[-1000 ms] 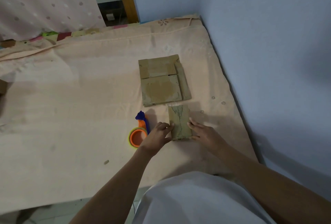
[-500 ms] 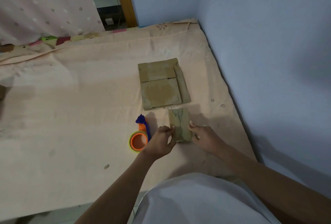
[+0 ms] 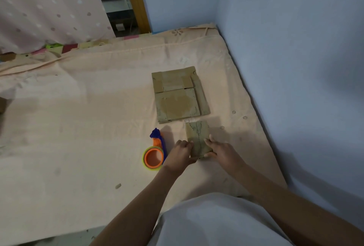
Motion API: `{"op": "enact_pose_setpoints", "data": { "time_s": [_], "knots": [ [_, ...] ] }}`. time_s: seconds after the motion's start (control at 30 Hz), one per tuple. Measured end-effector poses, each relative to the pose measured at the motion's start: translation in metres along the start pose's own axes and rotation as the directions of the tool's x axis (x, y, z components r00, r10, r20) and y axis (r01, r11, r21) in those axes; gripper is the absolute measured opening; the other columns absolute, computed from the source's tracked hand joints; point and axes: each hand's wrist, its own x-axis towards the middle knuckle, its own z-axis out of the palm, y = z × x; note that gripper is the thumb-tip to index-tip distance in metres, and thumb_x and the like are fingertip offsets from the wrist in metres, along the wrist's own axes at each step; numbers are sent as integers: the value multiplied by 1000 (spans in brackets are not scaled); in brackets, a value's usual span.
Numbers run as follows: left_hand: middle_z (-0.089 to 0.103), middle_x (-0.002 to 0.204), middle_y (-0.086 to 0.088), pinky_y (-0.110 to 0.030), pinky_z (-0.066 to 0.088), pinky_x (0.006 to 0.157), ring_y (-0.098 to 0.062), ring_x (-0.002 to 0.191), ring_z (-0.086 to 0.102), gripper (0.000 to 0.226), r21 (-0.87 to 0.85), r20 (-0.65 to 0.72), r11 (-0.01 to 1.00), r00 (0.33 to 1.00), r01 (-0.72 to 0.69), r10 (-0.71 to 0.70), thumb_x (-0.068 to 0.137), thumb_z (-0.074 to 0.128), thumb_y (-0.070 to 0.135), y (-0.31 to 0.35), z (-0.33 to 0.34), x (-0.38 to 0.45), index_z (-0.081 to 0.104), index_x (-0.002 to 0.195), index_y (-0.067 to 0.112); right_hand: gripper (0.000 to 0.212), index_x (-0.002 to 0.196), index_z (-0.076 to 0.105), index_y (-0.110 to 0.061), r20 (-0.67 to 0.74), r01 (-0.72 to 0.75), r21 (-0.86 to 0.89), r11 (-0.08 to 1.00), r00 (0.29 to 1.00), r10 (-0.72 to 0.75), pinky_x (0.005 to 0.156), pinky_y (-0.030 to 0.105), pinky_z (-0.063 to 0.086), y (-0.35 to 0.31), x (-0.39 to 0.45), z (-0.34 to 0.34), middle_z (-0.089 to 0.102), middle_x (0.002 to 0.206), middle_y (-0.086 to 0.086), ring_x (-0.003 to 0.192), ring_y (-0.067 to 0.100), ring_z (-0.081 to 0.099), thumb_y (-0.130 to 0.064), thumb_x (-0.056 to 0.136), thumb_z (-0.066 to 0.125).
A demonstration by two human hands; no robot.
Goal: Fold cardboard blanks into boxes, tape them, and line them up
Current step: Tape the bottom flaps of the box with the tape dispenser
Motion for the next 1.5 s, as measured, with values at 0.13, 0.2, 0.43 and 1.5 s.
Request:
{"op": "enact_pose_setpoints", "data": {
  "time_s": [0.13,0.2,0.43,1.5],
  "knots": [
    [52,133,-16,-33,36,104,-28,124,42,65,65,30,997,999,-42,40,98,57,32,-2,3,-2,34,149,0,63,152,39,-10,54,29,-39,999,998,-27,115,25,30,5,1,1,19,163,10,142,22,41,-29,98,63],
    [49,136,-14,-32,34,106,-27,125,40,65,80,34,995,998,-62,60,99,56,34,-5,2,-3,33,150,1,60,154,36,-12,85,40,-26,999,996,-37,113,18,26,10,0,-1,14,164,6,141,18,44,-25,100,60],
    [46,139,-13,-29,33,107,-25,128,39,64,71,69,993,994,-90,86,101,50,38,-10,-5,0,31,151,2,57,158,24,-12,195,72,-92,993,979,-52,117,24,29,13,3,-6,2,166,5,131,12,54,-21,107,47],
    [50,133,-11,-30,36,105,-23,124,42,59,32,55,997,996,-72,70,97,58,33,-5,-9,-2,40,147,6,79,152,37,-30,152,-77,46,996,986,70,112,44,40,6,3,-10,50,149,2,135,25,50,-78,92,23]
  ]
}}
